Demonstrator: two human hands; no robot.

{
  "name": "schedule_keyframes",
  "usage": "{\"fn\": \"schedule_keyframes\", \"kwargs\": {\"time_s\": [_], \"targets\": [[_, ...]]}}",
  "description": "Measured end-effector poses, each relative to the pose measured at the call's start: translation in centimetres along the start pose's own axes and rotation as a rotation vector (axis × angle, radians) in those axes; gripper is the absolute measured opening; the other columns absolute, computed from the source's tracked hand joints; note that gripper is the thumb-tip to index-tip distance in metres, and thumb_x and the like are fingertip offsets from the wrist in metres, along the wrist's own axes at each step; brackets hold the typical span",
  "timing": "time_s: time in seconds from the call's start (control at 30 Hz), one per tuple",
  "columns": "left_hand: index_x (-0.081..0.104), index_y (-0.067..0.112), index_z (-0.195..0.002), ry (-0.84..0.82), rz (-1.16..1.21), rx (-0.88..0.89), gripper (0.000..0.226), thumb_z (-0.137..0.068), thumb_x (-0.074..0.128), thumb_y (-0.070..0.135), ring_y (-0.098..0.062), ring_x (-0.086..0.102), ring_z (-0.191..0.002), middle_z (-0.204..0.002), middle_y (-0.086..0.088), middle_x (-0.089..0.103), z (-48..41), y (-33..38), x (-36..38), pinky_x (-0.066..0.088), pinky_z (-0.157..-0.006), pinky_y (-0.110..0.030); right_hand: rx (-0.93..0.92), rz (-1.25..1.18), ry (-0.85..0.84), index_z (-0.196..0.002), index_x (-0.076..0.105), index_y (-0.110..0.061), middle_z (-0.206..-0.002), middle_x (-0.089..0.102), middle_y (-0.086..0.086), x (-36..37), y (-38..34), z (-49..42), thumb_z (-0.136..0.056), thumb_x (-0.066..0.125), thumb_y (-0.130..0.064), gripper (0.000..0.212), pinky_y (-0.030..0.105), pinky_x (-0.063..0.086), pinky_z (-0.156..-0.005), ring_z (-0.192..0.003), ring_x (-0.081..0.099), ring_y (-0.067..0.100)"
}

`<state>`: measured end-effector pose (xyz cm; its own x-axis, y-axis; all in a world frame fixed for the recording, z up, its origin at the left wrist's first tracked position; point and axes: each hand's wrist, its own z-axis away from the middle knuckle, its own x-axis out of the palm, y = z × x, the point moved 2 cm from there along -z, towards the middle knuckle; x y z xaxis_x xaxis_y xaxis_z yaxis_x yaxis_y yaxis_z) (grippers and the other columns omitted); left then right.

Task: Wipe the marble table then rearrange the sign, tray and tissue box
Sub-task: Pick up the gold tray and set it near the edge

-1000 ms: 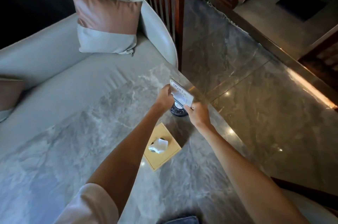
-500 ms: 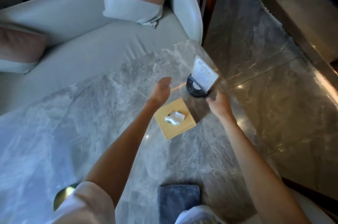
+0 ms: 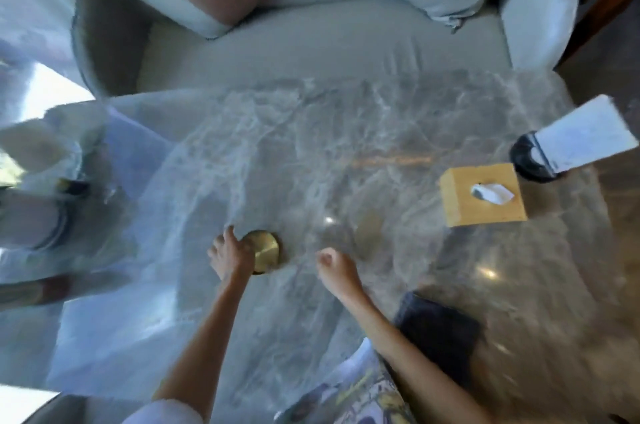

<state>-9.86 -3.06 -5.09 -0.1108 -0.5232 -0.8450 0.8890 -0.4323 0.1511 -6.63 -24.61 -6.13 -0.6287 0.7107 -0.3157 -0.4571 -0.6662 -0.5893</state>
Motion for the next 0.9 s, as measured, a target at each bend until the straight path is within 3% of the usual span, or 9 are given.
{"fn": "schedule_keyframes", "kwargs": {"time_s": [0.13, 0.2, 0.27, 0.37, 0.43, 0.53, 0.67, 0.83, 0.9], "targets": [[0.036, 0.01, -0.149, -0.118, 0.057, 0.025, 0.055, -0.095, 0.043, 0.012, -0.044, 0.04, -0.135, -0.145, -0.026, 0.041, -1.9, -2.7, -0.4, 0.033, -0.113, -0.048, 0.007, -0.014, -0.022, -0.14, 0.051, -0.008, -0.135, 0.06, 0.017, 5.9, -4.1, -1.7, -0.096, 0.046, -0.015, 0.044, 0.035, 0.044, -0.104, -0.127, 0.055, 0.03], [0.039, 0.01, -0.148, -0.191, 0.064, 0.062, 0.053, -0.095, 0.042, 0.009, -0.043, 0.045, -0.132, -0.142, -0.027, 0.043, -2.8, -3.6, -0.1, 0.038, -0.111, -0.048, 0.01, -0.024, -0.027, -0.144, 0.046, -0.012, -0.139, 0.056, 0.014, 7.9, -4.8, -2.5, -0.094, 0.046, -0.018, 0.05, 0.042, 0.043, -0.108, -0.129, 0.052, 0.03], [0.043, 0.011, -0.146, -0.251, 0.086, 0.106, 0.052, -0.093, 0.042, 0.006, -0.042, 0.051, -0.126, -0.139, -0.026, 0.045, -3.0, -3.9, 0.1, 0.046, -0.105, -0.047, 0.009, -0.036, -0.018, -0.138, 0.052, -0.019, -0.132, 0.061, 0.009, 9.5, -4.6, -3.3, -0.088, 0.047, -0.02, 0.051, 0.045, 0.044, -0.107, -0.123, 0.056, 0.029], [0.046, 0.006, -0.144, -0.294, 0.088, 0.149, 0.06, -0.085, 0.044, -0.005, -0.043, 0.052, -0.123, -0.135, -0.026, 0.048, -1.8, -3.4, 0.2, 0.048, -0.1, -0.044, 0.051, -0.11, -0.042, -0.126, 0.06, -0.017, -0.112, 0.068, 0.009, 10.2, -4.2, -3.0, -0.085, 0.046, -0.011, 0.044, 0.034, 0.051, -0.084, -0.099, 0.063, 0.026], [0.045, 0.004, -0.144, -0.288, 0.098, 0.16, 0.062, -0.083, 0.047, -0.005, -0.043, 0.05, -0.125, -0.137, -0.026, 0.047, -0.4, -2.3, 0.3, 0.046, -0.103, -0.044, 0.05, -0.173, -0.04, -0.122, 0.062, -0.012, -0.1, 0.065, 0.008, 9.3, -3.9, -2.2, -0.086, 0.044, -0.005, 0.041, 0.026, 0.044, -0.065, -0.082, 0.057, 0.02], [0.043, 0.004, -0.146, -0.307, 0.124, 0.196, 0.064, -0.082, 0.049, 0.002, -0.041, 0.049, -0.127, -0.141, -0.023, 0.045, 3.6, 1.3, 0.8, 0.043, -0.105, -0.044, 0.019, -0.251, 0.063, -0.111, 0.065, -0.012, -0.096, 0.065, 0.005, 5.7, -2.1, -0.7, -0.083, 0.044, -0.002, 0.037, 0.021, 0.042, -0.061, -0.077, 0.057, 0.016], [0.038, 0.008, -0.149, -0.356, 0.148, 0.366, 0.072, -0.078, 0.052, 0.007, -0.041, 0.049, -0.127, -0.139, -0.021, 0.046, 11.4, 8.9, 3.3, 0.042, -0.105, -0.043, 0.02, -0.314, 0.278, -0.114, 0.066, -0.015, -0.104, 0.071, 0.005, -3.2, 2.8, 2.4, -0.085, 0.05, -0.007, 0.034, 0.026, 0.047, -0.077, -0.096, 0.066, 0.021], [0.046, 0.01, -0.142, -0.514, 0.061, 0.536, 0.063, -0.079, 0.053, 0.008, -0.04, 0.052, -0.121, -0.133, -0.021, 0.05, 22.0, 18.7, 9.4, 0.041, -0.103, -0.037, 0.091, -0.431, 0.529, -0.097, 0.072, -0.01, -0.087, 0.072, 0.008, -15.7, 11.7, 6.5, -0.083, 0.053, -0.001, 0.026, 0.03, 0.047, -0.069, -0.083, 0.066, 0.022], [0.048, 0.01, -0.141, -0.581, 0.021, 0.587, 0.072, -0.07, 0.046, 0.023, -0.04, 0.053, -0.122, -0.131, -0.022, 0.053, 26.2, 22.4, 12.8, 0.041, -0.105, -0.037, 0.153, -0.454, 0.583, -0.092, 0.072, -0.01, -0.084, 0.073, 0.011, -20.3, 16.3, 7.6, -0.08, 0.052, -0.001, 0.024, 0.03, 0.045, -0.064, -0.081, 0.066, 0.024]]}}
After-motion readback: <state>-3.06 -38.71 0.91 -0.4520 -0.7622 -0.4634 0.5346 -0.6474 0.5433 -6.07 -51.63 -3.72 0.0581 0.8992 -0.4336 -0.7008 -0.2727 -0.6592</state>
